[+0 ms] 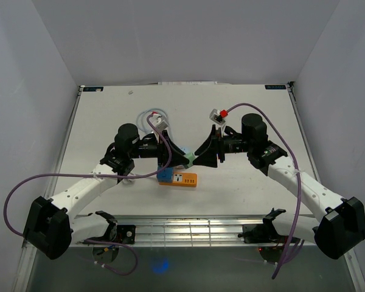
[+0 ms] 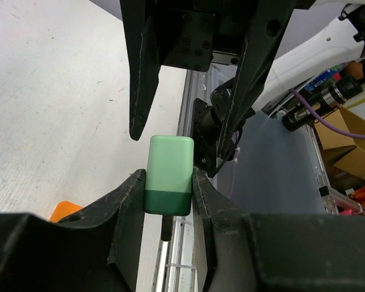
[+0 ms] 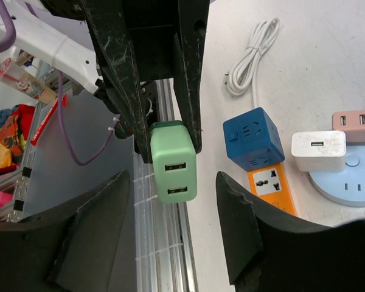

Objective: Insert the plug

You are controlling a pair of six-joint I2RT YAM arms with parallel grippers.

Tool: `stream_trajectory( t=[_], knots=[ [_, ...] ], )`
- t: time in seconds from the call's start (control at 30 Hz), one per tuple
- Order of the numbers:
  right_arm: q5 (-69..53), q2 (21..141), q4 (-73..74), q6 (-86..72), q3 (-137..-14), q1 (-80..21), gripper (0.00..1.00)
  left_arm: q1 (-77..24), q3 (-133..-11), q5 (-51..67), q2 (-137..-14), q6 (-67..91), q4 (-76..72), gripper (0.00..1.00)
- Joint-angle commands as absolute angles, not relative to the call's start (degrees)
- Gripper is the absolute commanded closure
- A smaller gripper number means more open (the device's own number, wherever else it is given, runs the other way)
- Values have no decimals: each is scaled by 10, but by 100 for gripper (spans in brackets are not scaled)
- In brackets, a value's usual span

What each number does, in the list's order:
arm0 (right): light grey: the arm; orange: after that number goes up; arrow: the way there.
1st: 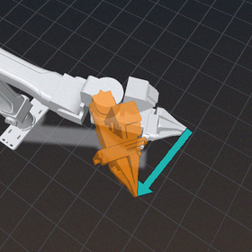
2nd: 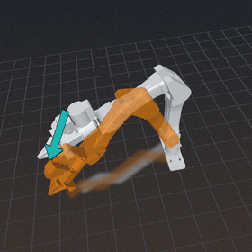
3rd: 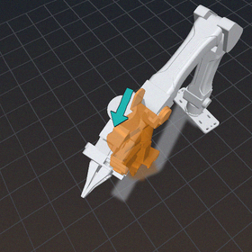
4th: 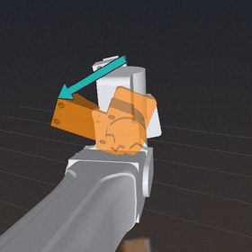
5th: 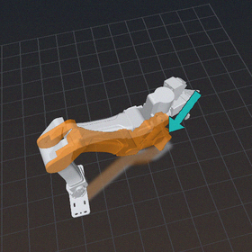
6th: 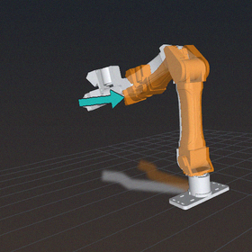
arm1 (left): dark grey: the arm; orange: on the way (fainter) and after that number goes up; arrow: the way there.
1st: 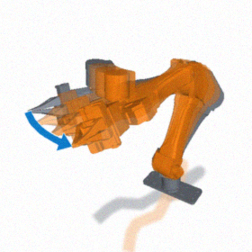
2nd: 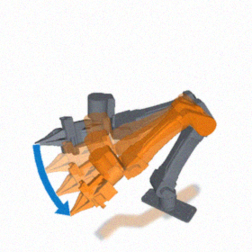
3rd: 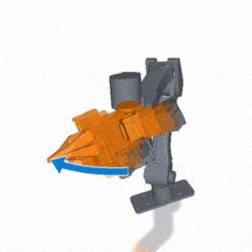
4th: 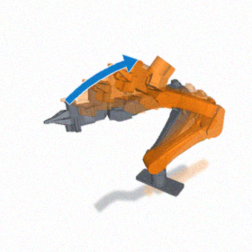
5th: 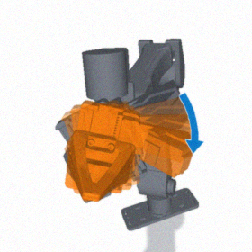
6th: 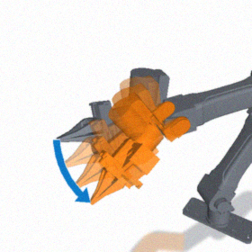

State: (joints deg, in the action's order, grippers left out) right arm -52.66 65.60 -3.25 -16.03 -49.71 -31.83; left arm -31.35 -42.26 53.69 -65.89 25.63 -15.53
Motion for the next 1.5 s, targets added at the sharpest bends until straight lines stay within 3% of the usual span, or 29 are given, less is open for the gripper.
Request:
stream_trajectory(
  t=[0.0, 0.1, 0.6, 0.9, 0.93, 1.07, 1.17, 1.2, 1.27, 1.3, 1.47],
  knots=[
    [-555, 646, -80, -172, -504, -316, 37, -316, -418, 584, -650, 249, -189, 100],
    [-562, 652, -86, -175, -503, -316, 43, -316, -420, 589, -655, 252, -192, 100],
    [-564, 672, -103, -183, -490, -326, 47, -316, -423, 588, -659, 265, -205, 100],
    [-558, 689, -113, -187, -496, -346, 57, -316, -424, 585, -664, 266, -209, 100],
    [-557, 690, -113, -187, -496, -348, 68, -316, -424, 584, -664, 266, -209, 100],
    [-559, 692, -113, -187, -494, -351, 89, -316, -424, 575, -661, 267, -209, 99],
    [-548, 684, -100, -176, -493, -350, 92, -316, -418, 564, -654, 266, -210, 91],
    [-538, 678, -98, -170, -491, -350, 92, -316, -417, 559, -646, 266, -207, 74],
    [-530, 674, -80, -160, -492, -350, 92, -316, -413, 529, -636, 259, -193, 60],
    [-521, 673, -70, -154, -493, -349, 92, -316, -414, 516, -623, 251, -172, 49],
    [-493, 673, -9, -99, -493, -348, 92, -315, -435, 337, -591, 223, -29, 35]
  ],
)
